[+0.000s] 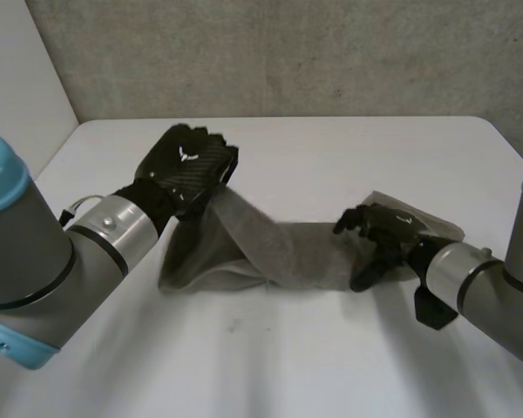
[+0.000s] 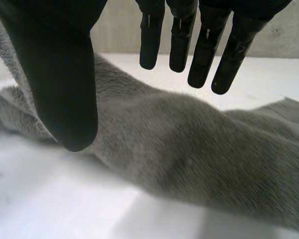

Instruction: Fold the towel.

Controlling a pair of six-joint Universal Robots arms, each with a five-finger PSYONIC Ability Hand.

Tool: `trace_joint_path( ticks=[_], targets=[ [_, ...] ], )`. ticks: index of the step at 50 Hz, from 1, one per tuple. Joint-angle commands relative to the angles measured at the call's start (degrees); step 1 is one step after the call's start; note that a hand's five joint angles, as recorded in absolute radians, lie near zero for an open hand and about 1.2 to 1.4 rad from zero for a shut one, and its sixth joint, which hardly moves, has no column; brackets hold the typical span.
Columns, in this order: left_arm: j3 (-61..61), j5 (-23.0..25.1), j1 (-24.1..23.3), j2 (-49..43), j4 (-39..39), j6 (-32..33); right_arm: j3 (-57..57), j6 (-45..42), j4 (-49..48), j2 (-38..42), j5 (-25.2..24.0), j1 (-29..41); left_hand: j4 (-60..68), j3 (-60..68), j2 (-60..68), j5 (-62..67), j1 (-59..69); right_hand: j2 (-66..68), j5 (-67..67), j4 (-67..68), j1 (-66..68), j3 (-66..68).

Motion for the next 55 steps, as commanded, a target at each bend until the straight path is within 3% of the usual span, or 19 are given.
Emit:
trace_joint_path(
  ticks=[1, 2, 4, 10, 12, 14, 21, 26, 29, 32, 34, 35, 36, 40, 42, 46, 48, 50, 55],
  targets=[
    [2.5, -2.4, -4.8, 3.6, -3.4, -2.8, -10.4, 0.4, -1.2, 10.6, 3.0, 8.3, 10.3, 10.5, 10.4, 11.2, 13.3, 6.9, 7.4, 7.4, 10.1, 7.1],
    [2.5, -2.4, -4.8, 3.6, -3.4, -2.8, -10.4, 0.4, -1.2, 10.6, 3.0, 8.3, 10.3, 10.5, 10.4, 11.2, 13.3, 6.9, 7.4, 7.5, 10.2, 7.2],
    [3.3, -3.2, -4.6, 4.4, -3.2, -3.0, -14.2, -3.9, -0.2, 15.7, 6.0, 9.6, 10.3, 10.5, 10.4, 11.2, 13.3, 19.1, 19.6, 19.7, 22.4, 19.4],
    [5.9, -5.4, -3.0, 4.3, -3.6, -3.7, -18.6, -13.1, 1.5, 19.8, 9.3, 9.5, 10.3, 10.5, 10.4, 11.2, 13.3, 30.0, 30.4, 30.5, 33.2, 30.2],
    [7.6, -6.3, -2.0, 3.9, -3.5, -4.8, -22.1, -16.8, 2.7, 20.3, 9.6, 9.3, 10.3, 10.5, 10.4, 11.2, 13.3, 48.0, 48.5, 48.6, 51.3, 48.3],
    [8.5, -6.3, -1.6, 3.6, -3.3, -5.1, -23.9, -17.9, 3.2, 19.9, 9.5, 9.1, 10.3, 10.5, 10.4, 11.2, 13.3, 53.9, 54.4, 54.5, 57.1, 54.2],
    [14.4, -7.2, 0.2, 0.7, -2.6, -5.1, -35.0, -20.4, 2.1, 13.5, 9.3, 8.8, 10.3, 10.5, 10.4, 11.2, 13.3, 54.0, 54.4, 54.5, 57.2, 54.2],
    [23.9, -14.3, 0.4, -0.9, -0.9, -6.0, -45.4, -23.1, -8.9, 9.5, 8.8, 8.4, 10.3, 10.5, 10.4, 11.2, 13.3, 54.0, 54.4, 54.5, 57.2, 54.2],
    [25.9, -17.6, 0.6, -0.7, 1.5, -7.1, -46.8, -23.7, -10.0, 9.3, 8.8, 8.1, 10.3, 10.5, 10.4, 11.2, 13.3, 54.0, 54.4, 54.5, 57.2, 54.2],
    [25.3, -18.1, 0.3, -0.7, 2.1, -7.6, -48.5, -25.7, -4.8, 9.8, 5.7, 6.7, 10.3, 10.5, 10.4, 11.2, 13.3, 54.0, 54.4, 54.5, 57.2, 54.2],
    [21.6, -17.8, -0.1, -0.1, 1.5, -7.9, -48.9, -29.6, 6.8, 11.9, 1.5, 6.5, 10.3, 10.5, 10.4, 11.2, 13.3, 54.0, 54.4, 54.5, 57.2, 54.2],
    [21.6, -17.8, -0.1, -0.1, 1.5, -7.9, -48.9, -29.6, 6.9, 11.9, 1.4, 6.5, 10.3, 10.5, 10.4, 11.2, 13.3, 54.0, 54.4, 54.5, 57.2, 54.2],
    [18.1, -17.5, -0.3, 0.4, 1.1, -7.8, -48.6, -32.8, 13.0, 13.1, 0.1, 6.5, 10.3, 10.5, 10.4, 11.2, 13.3, 54.0, 54.4, 54.5, 57.2, 54.2],
    [10.4, -15.6, -0.5, 2.8, 0.5, -7.6, -47.7, -39.9, 24.6, 15.6, -0.3, 6.4, 10.3, 10.5, 10.4, 11.2, 13.3, 54.0, 54.4, 54.5, 57.2, 54.2],
    [2.8, -11.5, -0.5, 4.7, 0.5, -7.3, -46.9, -44.9, 33.2, 18.4, 0.8, 6.1, 10.3, 10.5, 10.4, 11.2, 13.3, 54.0, 54.4, 54.5, 57.2, 54.2],
    [-2.5, -8.2, -0.5, 4.7, 0.6, -6.9, -46.9, -47.1, 36.4, 20.3, 2.4, 4.7, 10.3, 10.5, 10.4, 11.2, 13.3, 54.0, 54.4, 54.5, 57.2, 54.2],
    [-4.1, -7.3, -0.6, 4.5, 0.6, -6.6, -47.1, -46.6, 35.5, 20.6, 3.3, 4.0, 10.3, 10.5, 10.4, 11.2, 13.3, 52.3, 52.8, 52.9, 55.6, 52.6],
    [-5.2, -6.7, -0.8, 4.0, 0.6, -5.7, -46.7, -44.0, 31.6, 20.4, 4.2, 3.8, 10.3, 10.5, 10.4, 11.2, 13.3, -12.9, -12.5, -12.4, -9.7, -12.7],
    [-4.7, -6.7, -1.2, 4.0, 0.7, -5.4, -42.6, -33.1, 25.6, 17.3, 3.9, 4.0, 10.3, 10.5, 10.4, 11.2, 13.3, -16.0, -15.6, -15.5, -12.8, -15.8]
  ],
)
